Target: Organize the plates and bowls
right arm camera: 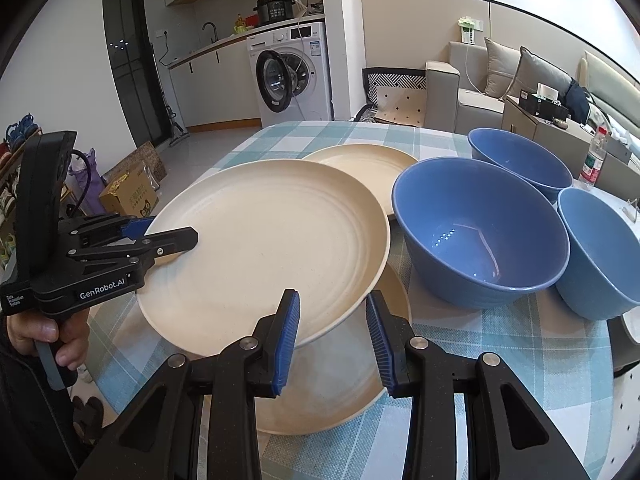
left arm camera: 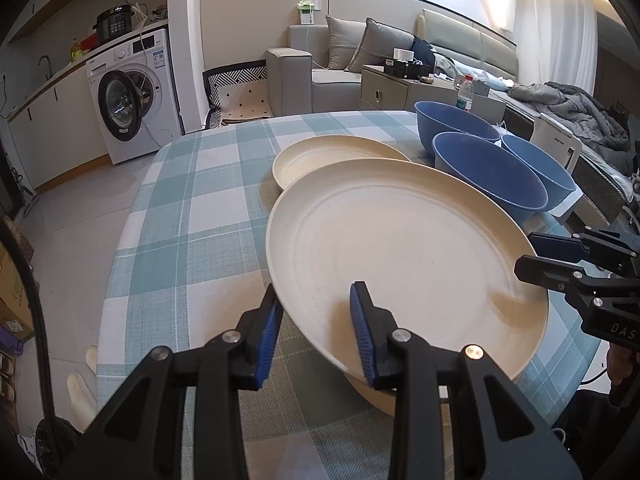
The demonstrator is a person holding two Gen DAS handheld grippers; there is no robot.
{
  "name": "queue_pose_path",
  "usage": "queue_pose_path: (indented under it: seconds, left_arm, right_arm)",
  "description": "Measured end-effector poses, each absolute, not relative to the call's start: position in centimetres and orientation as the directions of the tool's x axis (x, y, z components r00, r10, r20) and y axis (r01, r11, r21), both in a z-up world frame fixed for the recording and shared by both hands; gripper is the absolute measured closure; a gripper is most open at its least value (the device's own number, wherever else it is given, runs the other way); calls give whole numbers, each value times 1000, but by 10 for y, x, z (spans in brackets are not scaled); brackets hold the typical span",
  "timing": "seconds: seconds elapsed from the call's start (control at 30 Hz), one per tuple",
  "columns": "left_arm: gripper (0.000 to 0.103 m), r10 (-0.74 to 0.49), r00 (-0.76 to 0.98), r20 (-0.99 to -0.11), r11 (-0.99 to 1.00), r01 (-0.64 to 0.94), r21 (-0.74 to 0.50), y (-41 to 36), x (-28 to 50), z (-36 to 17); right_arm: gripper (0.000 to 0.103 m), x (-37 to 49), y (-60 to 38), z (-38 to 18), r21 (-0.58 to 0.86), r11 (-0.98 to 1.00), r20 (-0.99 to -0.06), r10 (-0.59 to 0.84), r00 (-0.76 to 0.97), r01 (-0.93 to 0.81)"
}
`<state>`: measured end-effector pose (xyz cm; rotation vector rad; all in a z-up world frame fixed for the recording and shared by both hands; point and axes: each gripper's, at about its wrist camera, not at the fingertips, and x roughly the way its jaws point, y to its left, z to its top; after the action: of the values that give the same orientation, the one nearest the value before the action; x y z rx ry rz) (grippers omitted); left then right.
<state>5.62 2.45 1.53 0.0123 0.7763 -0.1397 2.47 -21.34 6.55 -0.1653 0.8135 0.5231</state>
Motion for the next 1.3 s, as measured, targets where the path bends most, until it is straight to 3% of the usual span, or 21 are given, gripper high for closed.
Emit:
queue_pose_path:
  seconds: [0.7, 0.77, 1.0, 1.17, 1.3]
  left_arm:
    - [68, -163, 687, -708, 978, 208, -23, 4, 52, 12]
    - [68, -169, 694, -700, 974, 227, -10, -4, 49, 12]
    - [67, -148, 651, -744, 975, 224, 2, -6, 55, 2]
    - [63, -136, 642, -754, 975, 223, 15, -8, 57, -2]
    - [53, -134, 640, -757, 976, 219, 12, -7, 58, -4]
  right_arm:
    - [67, 17, -219, 61, 97, 853, -723, 414, 553, -512]
    - [67, 14, -212, 61, 46, 852, -724, 388, 570, -522]
    - [67, 20, -215, 51, 63, 859, -744, 380, 549, -509]
    - [67, 20, -222, 51, 67, 867, -741, 375, 557, -494]
    - [67, 21, -225, 49, 73, 870, -743, 374, 556, -488]
